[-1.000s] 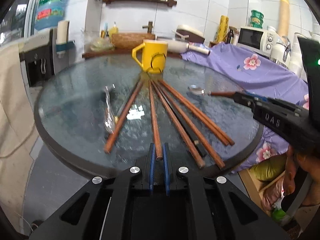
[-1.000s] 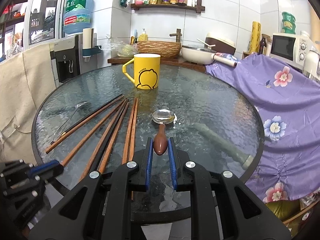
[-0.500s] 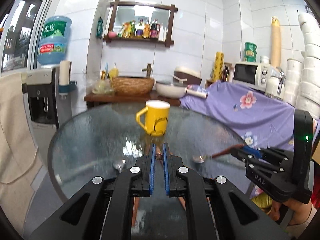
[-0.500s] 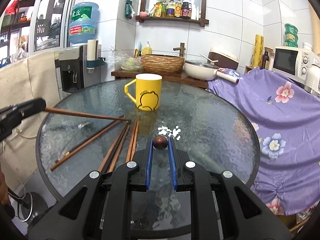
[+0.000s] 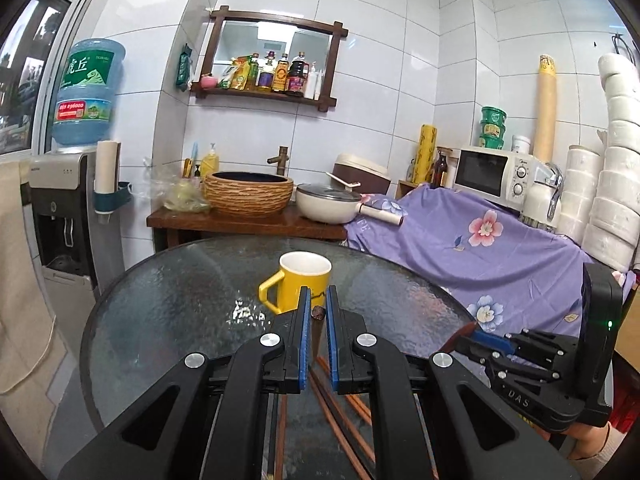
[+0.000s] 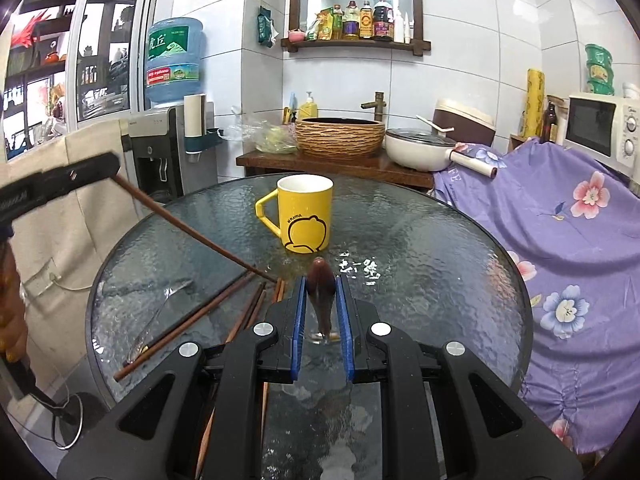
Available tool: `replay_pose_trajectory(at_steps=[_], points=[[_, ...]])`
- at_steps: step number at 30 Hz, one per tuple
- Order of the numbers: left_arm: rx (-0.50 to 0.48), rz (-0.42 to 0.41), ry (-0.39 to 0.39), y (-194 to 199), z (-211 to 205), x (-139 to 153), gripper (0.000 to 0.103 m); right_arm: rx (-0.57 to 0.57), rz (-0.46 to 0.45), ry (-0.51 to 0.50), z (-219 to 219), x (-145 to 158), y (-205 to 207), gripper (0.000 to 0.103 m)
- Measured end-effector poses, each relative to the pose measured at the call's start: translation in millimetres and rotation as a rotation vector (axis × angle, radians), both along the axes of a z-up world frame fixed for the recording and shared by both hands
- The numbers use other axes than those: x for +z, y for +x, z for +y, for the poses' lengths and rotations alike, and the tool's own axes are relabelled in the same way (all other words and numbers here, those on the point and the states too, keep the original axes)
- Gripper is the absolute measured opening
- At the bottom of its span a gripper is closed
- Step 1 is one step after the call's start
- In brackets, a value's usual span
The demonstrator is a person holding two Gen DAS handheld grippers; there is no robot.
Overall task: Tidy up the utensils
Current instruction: 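Lift and carry the spoon and chopstick in both grippers toward the yellow mug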
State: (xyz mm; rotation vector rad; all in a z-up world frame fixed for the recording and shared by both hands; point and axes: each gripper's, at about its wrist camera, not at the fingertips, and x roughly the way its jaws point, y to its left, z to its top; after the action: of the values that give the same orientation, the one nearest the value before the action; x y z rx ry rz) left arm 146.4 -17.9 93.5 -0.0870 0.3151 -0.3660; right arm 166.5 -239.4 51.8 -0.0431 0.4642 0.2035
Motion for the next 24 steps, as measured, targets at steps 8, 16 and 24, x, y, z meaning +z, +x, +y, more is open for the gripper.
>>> replay_pose_trajectory(at_steps=[8,16,24], points=[[-0.04,0.034,0.011,36,0,22,0.007,0.044,0.051,0.029,-7,12,28,0.016],[-0.071,0.047,0.037,52,-2,37,0.007,0.074,0.09,0.035,-9,17,42,0.016],[-0.077,0.074,0.046,73,-2,48,0.007,0.098,0.102,0.054,-11,24,52,0.016]])
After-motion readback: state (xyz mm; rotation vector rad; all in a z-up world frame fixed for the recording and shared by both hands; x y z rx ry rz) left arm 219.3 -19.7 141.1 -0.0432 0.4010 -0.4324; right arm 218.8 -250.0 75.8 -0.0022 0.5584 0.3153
